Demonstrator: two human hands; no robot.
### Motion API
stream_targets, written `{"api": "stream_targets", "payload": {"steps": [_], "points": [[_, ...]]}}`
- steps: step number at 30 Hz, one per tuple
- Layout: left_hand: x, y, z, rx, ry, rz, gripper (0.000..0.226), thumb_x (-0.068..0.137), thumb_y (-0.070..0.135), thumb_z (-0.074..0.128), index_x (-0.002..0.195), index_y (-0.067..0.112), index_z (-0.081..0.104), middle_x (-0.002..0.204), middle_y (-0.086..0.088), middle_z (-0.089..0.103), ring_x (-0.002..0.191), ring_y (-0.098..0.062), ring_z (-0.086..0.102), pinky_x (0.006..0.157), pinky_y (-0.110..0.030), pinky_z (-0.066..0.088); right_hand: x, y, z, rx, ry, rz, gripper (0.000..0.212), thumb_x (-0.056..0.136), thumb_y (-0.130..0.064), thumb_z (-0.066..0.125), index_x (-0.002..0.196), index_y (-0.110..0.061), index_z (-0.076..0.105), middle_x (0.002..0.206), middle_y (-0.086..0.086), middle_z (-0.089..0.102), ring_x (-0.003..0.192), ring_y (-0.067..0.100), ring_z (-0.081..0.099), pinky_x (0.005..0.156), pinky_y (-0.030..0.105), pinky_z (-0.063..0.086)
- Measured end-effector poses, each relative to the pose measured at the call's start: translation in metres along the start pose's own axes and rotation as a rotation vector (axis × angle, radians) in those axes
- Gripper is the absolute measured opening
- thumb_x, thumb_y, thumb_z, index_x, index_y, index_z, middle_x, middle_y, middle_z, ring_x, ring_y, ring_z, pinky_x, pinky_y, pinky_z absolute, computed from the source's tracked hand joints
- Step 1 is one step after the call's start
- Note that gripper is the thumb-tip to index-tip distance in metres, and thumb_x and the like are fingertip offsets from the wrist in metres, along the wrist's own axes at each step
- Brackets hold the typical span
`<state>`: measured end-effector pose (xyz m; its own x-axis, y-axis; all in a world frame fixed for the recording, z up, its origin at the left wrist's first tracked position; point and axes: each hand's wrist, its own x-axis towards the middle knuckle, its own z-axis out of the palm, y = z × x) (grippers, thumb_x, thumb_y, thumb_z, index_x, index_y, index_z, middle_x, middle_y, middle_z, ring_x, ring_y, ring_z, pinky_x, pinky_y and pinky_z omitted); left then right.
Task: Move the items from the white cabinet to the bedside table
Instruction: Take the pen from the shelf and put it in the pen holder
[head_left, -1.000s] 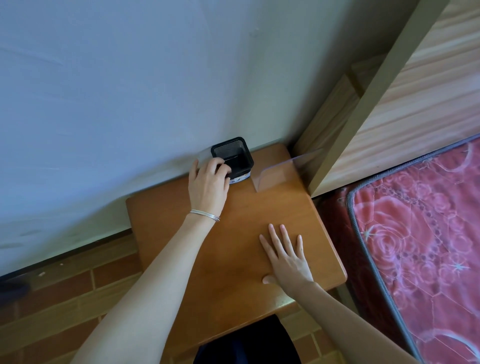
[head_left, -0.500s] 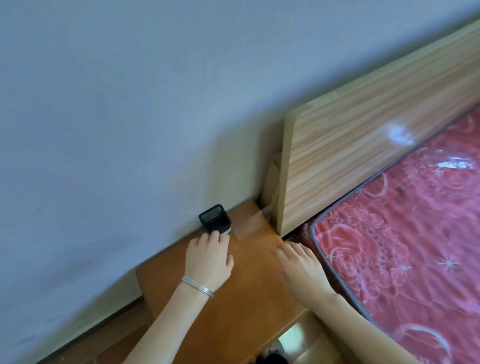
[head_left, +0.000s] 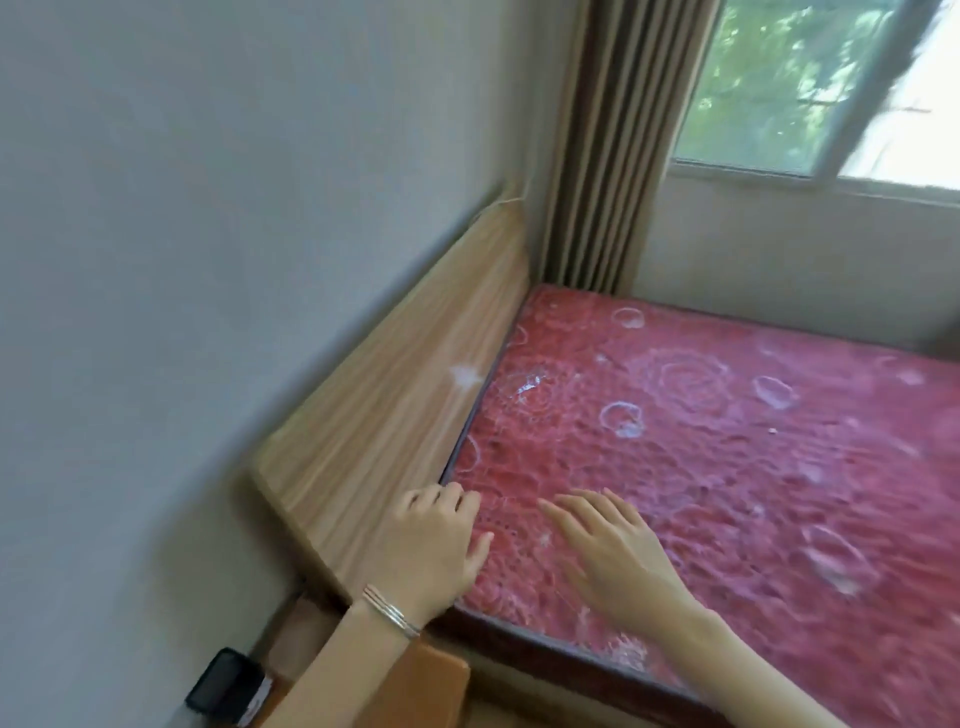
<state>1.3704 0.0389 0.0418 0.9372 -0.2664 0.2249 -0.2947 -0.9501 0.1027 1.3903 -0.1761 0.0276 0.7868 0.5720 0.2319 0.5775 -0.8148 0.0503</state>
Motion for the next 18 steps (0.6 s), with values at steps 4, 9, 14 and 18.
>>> {"api": "stream_targets", "payload": {"steps": [4,9,14,18], "points": [[0.043,0.095,-0.020,-0.037,0.069,0.221,0.032,0.076,0.043,0.057,0.090,0.016,0.069,0.079,0.002,0.065,0.072,-0.018,0.063,0.064,-0.033,0.051,-0.081,0.051,-0.049,-0.095,0.033,0.190,0.054,0.073,-0.038,0.064,0.124,-0.021,0.055,0.113,-0.003,0.064,0.106,0.018,0.060,0.092,0.040,0.048],[0.039,0.249,-0.019,-0.132,0.086,0.533,0.036,0.074,0.042,0.061,0.095,0.014,0.068,0.084,0.000,0.066,0.076,-0.020,0.063,0.066,-0.034,0.052,-0.229,0.094,-0.097,-0.192,0.014,0.473,0.066,0.067,-0.038,0.076,0.126,-0.018,0.054,0.118,0.002,0.063,0.109,0.021,0.059,0.094,0.042,0.045],[-0.022,0.409,-0.007,-0.206,0.033,0.783,0.049,0.075,0.046,0.040,0.101,0.016,0.068,0.091,0.000,0.068,0.084,-0.021,0.064,0.071,-0.035,0.052,-0.410,0.103,-0.156,-0.289,-0.088,0.719,0.063,0.068,-0.038,0.074,0.125,-0.019,0.055,0.119,0.002,0.063,0.109,0.020,0.059,0.093,0.039,0.047],[-0.084,0.537,-0.011,-0.273,0.026,0.994,0.049,0.075,0.047,0.040,0.100,0.016,0.069,0.090,0.000,0.068,0.083,-0.022,0.064,0.070,-0.036,0.052,-0.556,0.090,-0.209,-0.343,-0.138,0.972,0.058,0.071,-0.040,0.071,0.123,-0.021,0.057,0.117,-0.001,0.064,0.104,0.016,0.061,0.089,0.034,0.049]]}}
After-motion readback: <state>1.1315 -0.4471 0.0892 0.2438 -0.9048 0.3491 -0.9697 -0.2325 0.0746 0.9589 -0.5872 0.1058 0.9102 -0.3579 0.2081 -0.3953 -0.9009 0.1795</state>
